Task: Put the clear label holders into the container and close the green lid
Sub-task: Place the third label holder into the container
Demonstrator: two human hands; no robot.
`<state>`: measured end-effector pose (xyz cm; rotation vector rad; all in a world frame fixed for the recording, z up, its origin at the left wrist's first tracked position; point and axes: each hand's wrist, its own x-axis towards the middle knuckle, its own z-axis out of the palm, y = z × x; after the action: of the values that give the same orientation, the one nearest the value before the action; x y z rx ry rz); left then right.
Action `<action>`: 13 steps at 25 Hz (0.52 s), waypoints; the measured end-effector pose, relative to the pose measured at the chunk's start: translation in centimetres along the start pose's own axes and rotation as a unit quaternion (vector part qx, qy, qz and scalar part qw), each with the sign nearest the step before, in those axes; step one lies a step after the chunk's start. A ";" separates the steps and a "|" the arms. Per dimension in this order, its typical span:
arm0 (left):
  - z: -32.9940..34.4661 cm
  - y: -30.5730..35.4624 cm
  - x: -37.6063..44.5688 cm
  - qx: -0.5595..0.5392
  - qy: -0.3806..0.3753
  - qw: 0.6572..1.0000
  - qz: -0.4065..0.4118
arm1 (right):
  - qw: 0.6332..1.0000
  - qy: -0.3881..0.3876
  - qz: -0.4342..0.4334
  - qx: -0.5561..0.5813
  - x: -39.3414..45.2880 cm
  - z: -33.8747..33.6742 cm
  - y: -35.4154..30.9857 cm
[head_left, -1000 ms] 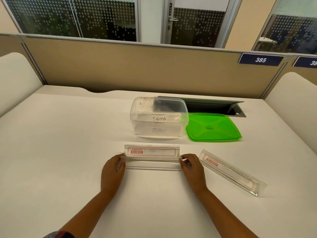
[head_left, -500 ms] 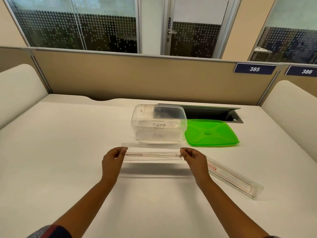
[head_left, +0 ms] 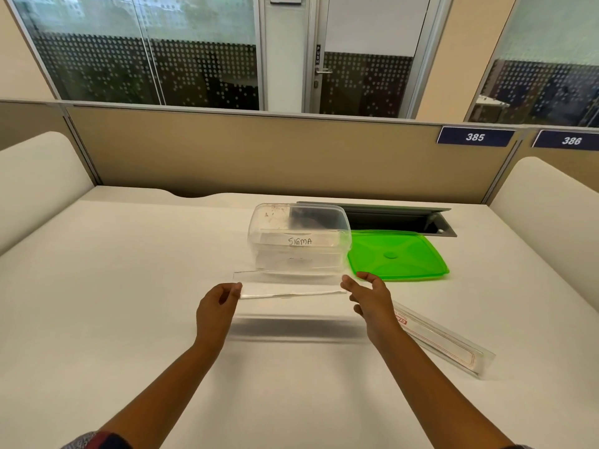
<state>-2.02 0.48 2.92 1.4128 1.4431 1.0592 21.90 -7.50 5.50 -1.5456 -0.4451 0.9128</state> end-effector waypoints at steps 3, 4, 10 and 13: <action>0.0 0.4 0.2 -0.026 -0.009 1.000 -0.011 | 1.000 -0.009 -0.026 -0.004 0.1 -0.1 -0.2; 0.0 0.5 0.3 -0.036 -0.012 0.999 -0.012 | 0.999 -0.024 -0.035 0.000 0.1 -0.3 -0.2; 0.5 0.8 0.6 -0.066 -0.027 0.997 -0.006 | 0.990 -0.080 -0.119 -0.010 0.4 -0.9 0.1; 0.4 1.2 0.7 -0.073 -0.037 0.997 -0.005 | 0.986 -0.066 -0.151 -0.024 0.8 -0.9 0.1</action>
<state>-1.28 1.25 3.89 1.3257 1.2908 1.0722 23.02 -7.49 5.15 -1.4168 -0.7782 0.7730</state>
